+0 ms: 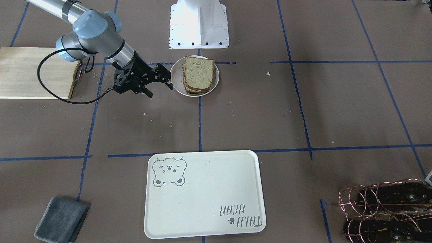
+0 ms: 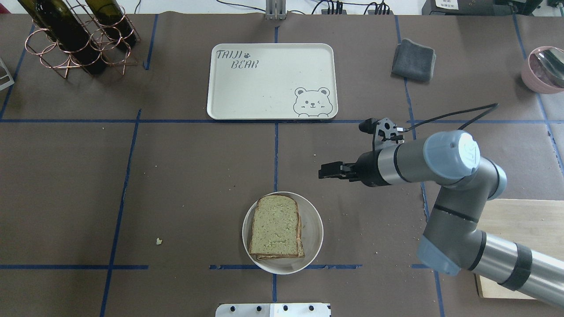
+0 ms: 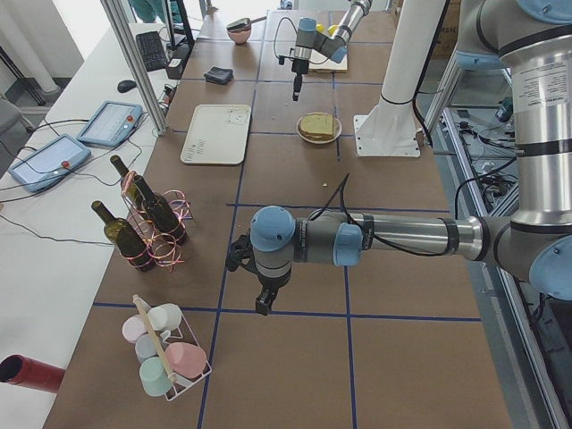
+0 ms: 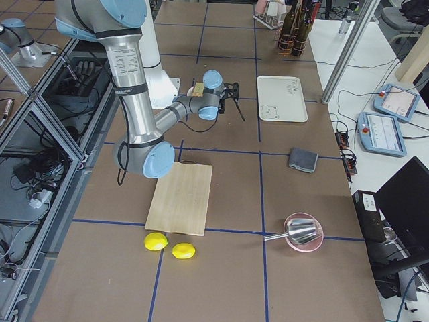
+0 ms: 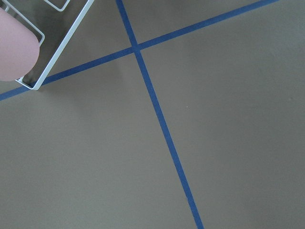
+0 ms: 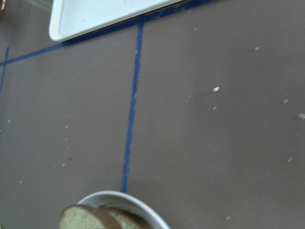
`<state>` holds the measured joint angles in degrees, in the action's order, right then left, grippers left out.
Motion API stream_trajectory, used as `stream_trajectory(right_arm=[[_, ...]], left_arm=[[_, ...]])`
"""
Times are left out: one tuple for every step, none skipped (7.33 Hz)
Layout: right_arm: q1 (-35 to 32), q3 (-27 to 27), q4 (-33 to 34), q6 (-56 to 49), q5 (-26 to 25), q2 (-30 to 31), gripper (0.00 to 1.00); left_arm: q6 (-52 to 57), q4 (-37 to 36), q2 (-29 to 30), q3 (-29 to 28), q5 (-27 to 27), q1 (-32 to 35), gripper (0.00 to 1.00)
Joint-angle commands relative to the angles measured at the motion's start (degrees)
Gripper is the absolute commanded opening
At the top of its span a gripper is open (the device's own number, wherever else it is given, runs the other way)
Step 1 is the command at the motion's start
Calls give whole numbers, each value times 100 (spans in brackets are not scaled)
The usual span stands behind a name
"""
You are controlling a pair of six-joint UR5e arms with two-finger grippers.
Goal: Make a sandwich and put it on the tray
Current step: 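Open the right gripper and withdraw the right arm from the plate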
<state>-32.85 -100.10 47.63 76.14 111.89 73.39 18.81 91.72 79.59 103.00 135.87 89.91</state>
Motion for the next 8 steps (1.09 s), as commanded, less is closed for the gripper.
stream_trajectory(right_arm=[[-1140,-44,1627,-1489,823,18,100],[-1563,-314,2340,-2271,974,270,100],[-2019,-700,3086,-3123,1097,560,100],[-2415,-1052,3694,-3958,1151,937,100],[-2776,-1316,3848,-4932,1142,1576,100],[-3302,-1397,3850,-5969,1212,2130,100],[-3916,-1381,3885,-6832,1535,2571,100],[-4549,-1346,3894,-7606,1651,3028,100]], left_arm=[[17,562,30,106,-43,-9,100],[0,1045,48,133,-51,-9,100],[-43,1711,214,37,-8,-26,100],[-18,2431,241,10,10,0,100],[-35,3317,242,-112,19,-9,100],[-374,3604,329,-183,167,-52,100],[-1648,3677,434,-149,873,-79,100],[-2522,3660,696,-87,1341,-288,100]])
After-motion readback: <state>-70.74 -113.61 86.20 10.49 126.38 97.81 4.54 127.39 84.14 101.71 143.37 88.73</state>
